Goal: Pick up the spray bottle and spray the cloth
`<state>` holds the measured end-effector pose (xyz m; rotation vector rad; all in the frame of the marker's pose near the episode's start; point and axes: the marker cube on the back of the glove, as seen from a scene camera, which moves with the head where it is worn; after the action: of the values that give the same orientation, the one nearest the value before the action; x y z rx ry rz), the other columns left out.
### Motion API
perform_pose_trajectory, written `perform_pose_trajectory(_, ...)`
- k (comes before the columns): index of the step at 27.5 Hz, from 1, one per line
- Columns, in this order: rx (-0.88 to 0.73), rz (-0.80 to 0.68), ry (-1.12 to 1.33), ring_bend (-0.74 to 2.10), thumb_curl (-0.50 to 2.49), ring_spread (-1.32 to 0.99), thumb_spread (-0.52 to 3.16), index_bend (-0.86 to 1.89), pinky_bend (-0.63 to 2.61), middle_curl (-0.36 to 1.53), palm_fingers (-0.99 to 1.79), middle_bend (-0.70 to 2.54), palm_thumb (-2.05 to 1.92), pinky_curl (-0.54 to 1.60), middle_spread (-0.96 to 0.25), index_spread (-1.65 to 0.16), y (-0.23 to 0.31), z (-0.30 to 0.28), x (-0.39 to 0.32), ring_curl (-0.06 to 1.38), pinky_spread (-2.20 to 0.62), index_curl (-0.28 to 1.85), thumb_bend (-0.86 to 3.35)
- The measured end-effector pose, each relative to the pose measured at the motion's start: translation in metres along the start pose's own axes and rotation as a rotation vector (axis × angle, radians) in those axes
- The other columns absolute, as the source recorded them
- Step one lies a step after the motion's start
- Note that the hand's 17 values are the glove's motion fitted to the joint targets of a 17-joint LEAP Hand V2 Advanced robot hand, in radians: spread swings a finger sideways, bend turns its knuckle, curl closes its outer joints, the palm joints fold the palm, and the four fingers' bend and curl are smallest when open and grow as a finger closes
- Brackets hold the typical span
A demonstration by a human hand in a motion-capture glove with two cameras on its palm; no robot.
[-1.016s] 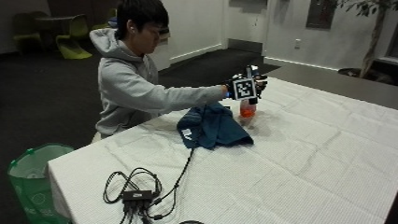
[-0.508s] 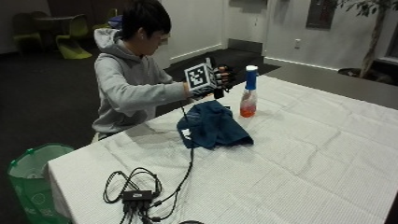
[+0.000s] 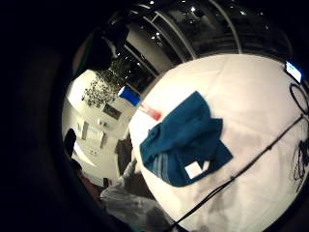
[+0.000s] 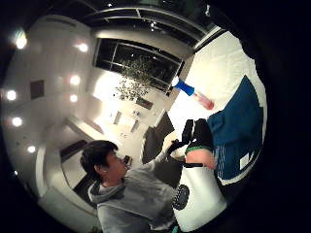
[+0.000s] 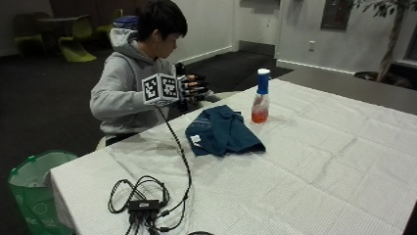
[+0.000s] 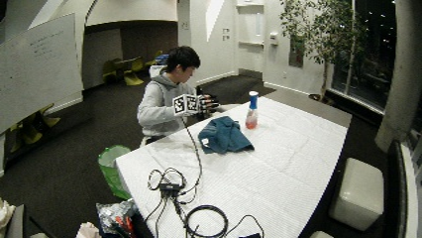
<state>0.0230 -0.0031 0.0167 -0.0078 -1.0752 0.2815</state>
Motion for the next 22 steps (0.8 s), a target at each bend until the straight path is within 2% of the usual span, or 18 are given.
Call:
perform_pose_trajectory(7, 0.126, 0.047, -0.059, 0.47, 0.66, -0.07, 0.79, 0.14, 0.46, 0.41, 0.53, 0.23, 0.92, 0.37, -0.01, -0.28, 0.021, -0.049, 0.018, 0.39, 0.05, 0.28, -0.03)
perform_pose_trajectory(22, 0.185, 0.007, 0.039, 0.43, 0.65, -0.08, 0.82, 0.16, 0.41, 0.4, 0.59, 0.18, 0.92, 0.36, -0.02, -0.27, 0.062, -0.1, 0.007, 0.38, 0.05, 0.31, -0.02)
